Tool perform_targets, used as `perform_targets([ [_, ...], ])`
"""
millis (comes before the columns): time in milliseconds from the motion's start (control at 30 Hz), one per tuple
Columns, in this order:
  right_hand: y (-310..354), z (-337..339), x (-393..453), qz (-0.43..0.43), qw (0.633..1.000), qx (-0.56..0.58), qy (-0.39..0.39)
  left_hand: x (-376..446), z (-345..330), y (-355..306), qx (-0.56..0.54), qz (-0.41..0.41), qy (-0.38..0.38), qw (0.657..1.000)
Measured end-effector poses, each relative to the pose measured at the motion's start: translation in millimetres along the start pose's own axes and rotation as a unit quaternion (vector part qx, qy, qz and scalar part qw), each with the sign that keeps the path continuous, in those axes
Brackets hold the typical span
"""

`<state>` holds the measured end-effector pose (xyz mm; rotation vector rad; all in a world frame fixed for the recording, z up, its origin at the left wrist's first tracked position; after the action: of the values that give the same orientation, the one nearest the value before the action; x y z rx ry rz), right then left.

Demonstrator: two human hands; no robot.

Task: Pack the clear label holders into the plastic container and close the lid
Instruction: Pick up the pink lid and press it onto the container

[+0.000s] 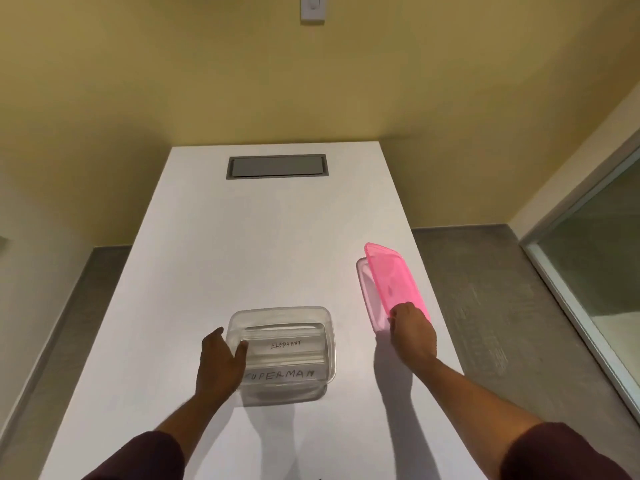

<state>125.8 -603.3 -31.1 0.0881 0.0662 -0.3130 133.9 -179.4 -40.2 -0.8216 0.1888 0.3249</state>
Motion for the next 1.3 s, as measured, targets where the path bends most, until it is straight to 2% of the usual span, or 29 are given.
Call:
perform_targets([
  [100, -2.8, 35.2, 6.1, -0.076, 0.984, 0.153, -0.056, 0.0, 6.5, -13.7, -0.013, -0.026, -0.019, 0.999],
  [200, 8.4, 58.4, 9.1, -0.094, 0.948, 0.296, -0.061, -1.4, 13.4, -30.4, -0.022, -0.062, -0.033, 0.997],
  [433, 49.8, 91.7, -8.7, -0.065, 0.818, 0.572, -0.024, -2.2, 37.1, -67.7, -0.091, -0.12, -0.032, 0.988],
  [533, 65.3, 100.1, -10.6, -0.073, 0.764, 0.641, 0.008, 4.9, 57.8, -78.6, -0.154, -0.101, -0.052, 0.982],
  [600, 77.9, 101.0, -11.3, -0.075, 0.742, 0.665, 0.044, 10.6, 70.6, -82.1, -0.222, -0.07, -0.058, 0.971],
  [667, 89.7, 98.0, -13.8, -0.074, 0.734, 0.671, 0.076, 14.1, 77.6, -81.6, -0.275, -0.036, -0.047, 0.96],
  [800, 104.6, 86.8, -18.5, -0.084, 0.737, 0.658, 0.128, 19.4, 75.3, -71.9, -0.293, -0.019, 0.012, 0.956],
  [900, 111.2, 77.7, -22.3, -0.096, 0.745, 0.641, 0.157, 17.1, 70.7, -56.5, -0.277, -0.004, 0.039, 0.96],
  [967, 116.9, 70.3, -26.4, -0.099, 0.748, 0.634, 0.169, 14.4, 72.4, -45.0, -0.227, -0.01, 0.019, 0.974],
  [1067, 125.0, 59.5, -31.8, -0.102, 0.745, 0.634, 0.179, 12.6, 74.1, -27.0, -0.204, -0.001, -0.003, 0.979],
  [1200, 121.9, 48.5, -35.0, -0.134, 0.752, 0.625, 0.161, 12.7, 63.0, -5.1, -0.234, 0.046, 0.051, 0.97],
  [1300, 120.3, 37.4, -34.9, -0.165, 0.77, 0.599, 0.142, 11.8, 62.2, 6.4, -0.225, 0.059, 0.053, 0.971],
])
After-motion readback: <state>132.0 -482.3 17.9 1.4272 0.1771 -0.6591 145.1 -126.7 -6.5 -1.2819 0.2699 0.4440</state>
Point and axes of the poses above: each hand's wrist, its own x-axis towards the middle knuckle, its own z-axis out of the back of the hand, y = z × x, the point moved 9 cm from there along x, towards the middle knuckle, and after that the axes turned 8 degrees about -x, right-handed, at the moved point
